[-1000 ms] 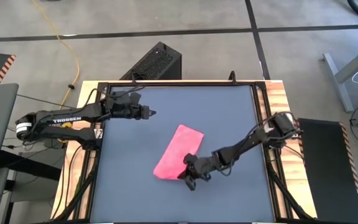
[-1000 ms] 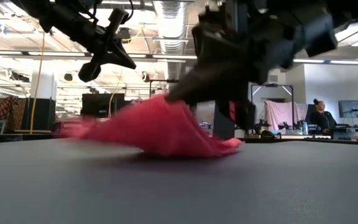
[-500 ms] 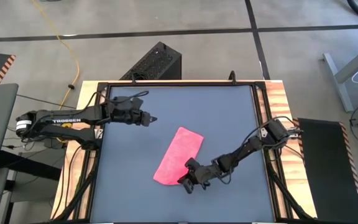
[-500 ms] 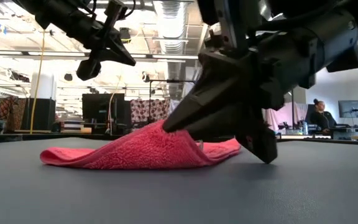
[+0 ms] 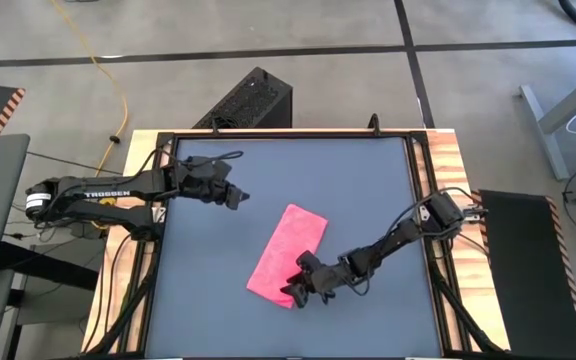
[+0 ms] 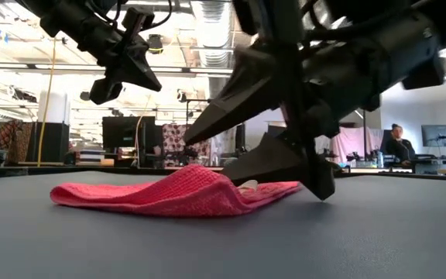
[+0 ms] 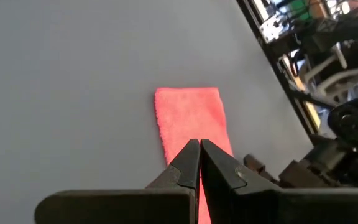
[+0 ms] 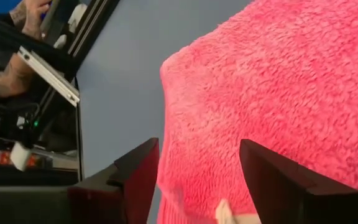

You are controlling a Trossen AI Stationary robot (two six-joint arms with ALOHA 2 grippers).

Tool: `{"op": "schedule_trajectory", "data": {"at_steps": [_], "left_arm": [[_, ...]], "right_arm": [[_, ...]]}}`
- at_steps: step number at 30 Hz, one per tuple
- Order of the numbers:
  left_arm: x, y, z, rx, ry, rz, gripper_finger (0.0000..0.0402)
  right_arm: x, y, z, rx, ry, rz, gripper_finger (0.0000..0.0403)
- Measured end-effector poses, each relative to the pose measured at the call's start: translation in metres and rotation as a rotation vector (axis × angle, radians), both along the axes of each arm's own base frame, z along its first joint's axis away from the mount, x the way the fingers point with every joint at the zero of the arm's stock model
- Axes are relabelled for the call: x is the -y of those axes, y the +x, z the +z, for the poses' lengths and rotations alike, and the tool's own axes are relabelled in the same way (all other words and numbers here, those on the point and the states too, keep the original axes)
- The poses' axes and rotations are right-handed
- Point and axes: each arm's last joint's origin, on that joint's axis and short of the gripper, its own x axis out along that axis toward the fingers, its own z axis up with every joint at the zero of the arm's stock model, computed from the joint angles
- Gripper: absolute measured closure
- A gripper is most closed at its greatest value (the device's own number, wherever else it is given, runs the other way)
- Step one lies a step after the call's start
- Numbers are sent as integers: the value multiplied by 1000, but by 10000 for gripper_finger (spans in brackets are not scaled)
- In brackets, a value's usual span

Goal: Roll towel
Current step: Roll the pink towel

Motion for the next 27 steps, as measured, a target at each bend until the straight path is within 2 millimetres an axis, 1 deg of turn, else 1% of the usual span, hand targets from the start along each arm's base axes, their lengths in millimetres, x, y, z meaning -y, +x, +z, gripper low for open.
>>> {"op": "schedule_trajectory", "data": {"at_steps": [3,5,13,16,20,23,25,27], "left_arm": [[1,-1,-2,-18,-8,-42,401],[2,-1,-2,-22,-11,-53,401],[6,0,-2,-27,-5,-63,401],[6,0,-3,-33,9,-72,401],[6,-1,-4,-45,19,-79,401],[6,-1,-4,-49,18,-79,401],[6,-2,-5,-57,17,-79,401],[6,-2,-5,-65,24,-75,401]], "right_arm": [[-6,-3,0,10,-28,-18,163],[-5,-3,0,6,-19,-43,170],[19,6,0,-3,-4,-130,200],[26,9,7,14,-7,-146,211],[36,10,26,52,-41,-152,227],[43,0,43,24,-125,-232,240],[46,-13,52,-31,-183,-300,250],[49,-29,56,-102,-213,-354,260]]}}
